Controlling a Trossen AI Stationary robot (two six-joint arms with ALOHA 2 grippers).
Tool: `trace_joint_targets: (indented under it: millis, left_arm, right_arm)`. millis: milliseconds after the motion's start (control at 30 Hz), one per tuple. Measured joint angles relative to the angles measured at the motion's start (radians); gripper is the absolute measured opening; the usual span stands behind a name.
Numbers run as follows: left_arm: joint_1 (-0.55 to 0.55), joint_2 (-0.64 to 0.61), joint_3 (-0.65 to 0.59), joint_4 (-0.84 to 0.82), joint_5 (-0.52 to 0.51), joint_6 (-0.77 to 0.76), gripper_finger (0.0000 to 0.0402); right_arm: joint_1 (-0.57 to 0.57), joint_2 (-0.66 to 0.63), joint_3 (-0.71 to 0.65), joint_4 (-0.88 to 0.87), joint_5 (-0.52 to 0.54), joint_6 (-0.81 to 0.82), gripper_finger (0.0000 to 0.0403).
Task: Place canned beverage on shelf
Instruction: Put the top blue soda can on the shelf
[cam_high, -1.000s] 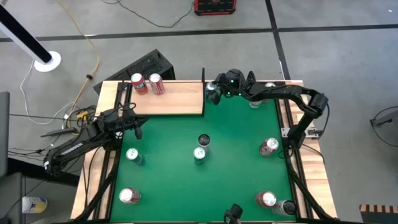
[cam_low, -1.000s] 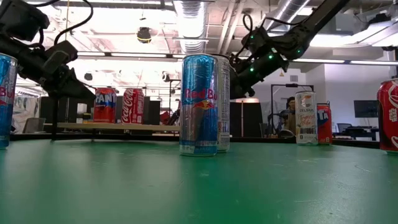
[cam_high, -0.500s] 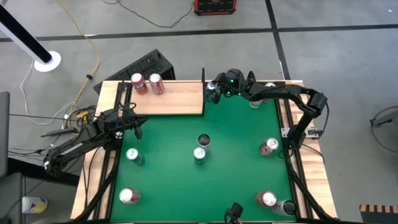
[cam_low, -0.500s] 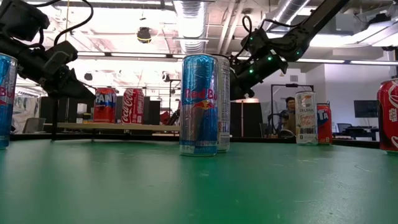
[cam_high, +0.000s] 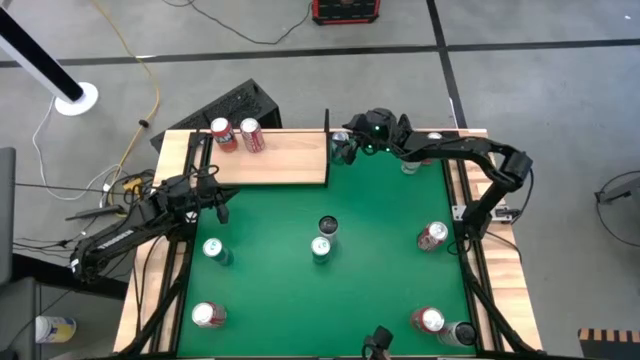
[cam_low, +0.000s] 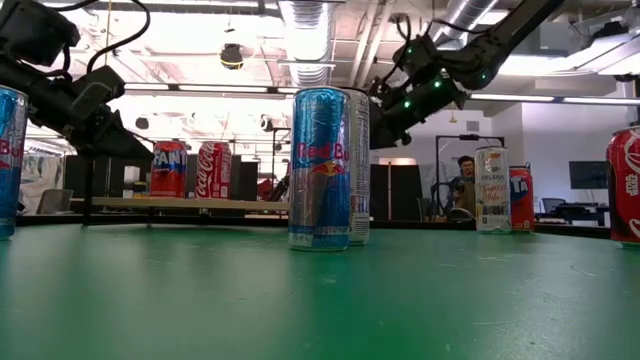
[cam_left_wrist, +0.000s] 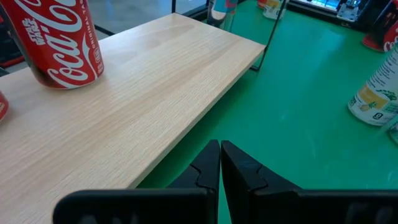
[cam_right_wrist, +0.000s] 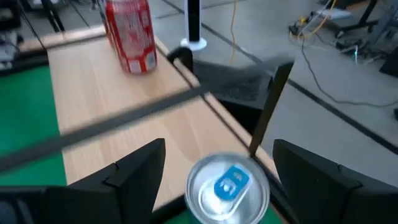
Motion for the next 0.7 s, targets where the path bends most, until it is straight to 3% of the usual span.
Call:
trace_joint_targets:
  millis: [400, 700]
  left_arm:
    - [0.0, 0.0, 0.0, 0.0, 0.0, 0.0, 0.0]
    - [0.0, 0.0, 0.0, 0.0, 0.0, 0.0, 0.0]
  right_arm:
    - [0.0, 0.089, 0.003, 0.052, 0.025, -0.004, 0.0322]
    - [0.016, 0.05, 0.0, 0.013, 0.022, 0.004, 0.0322]
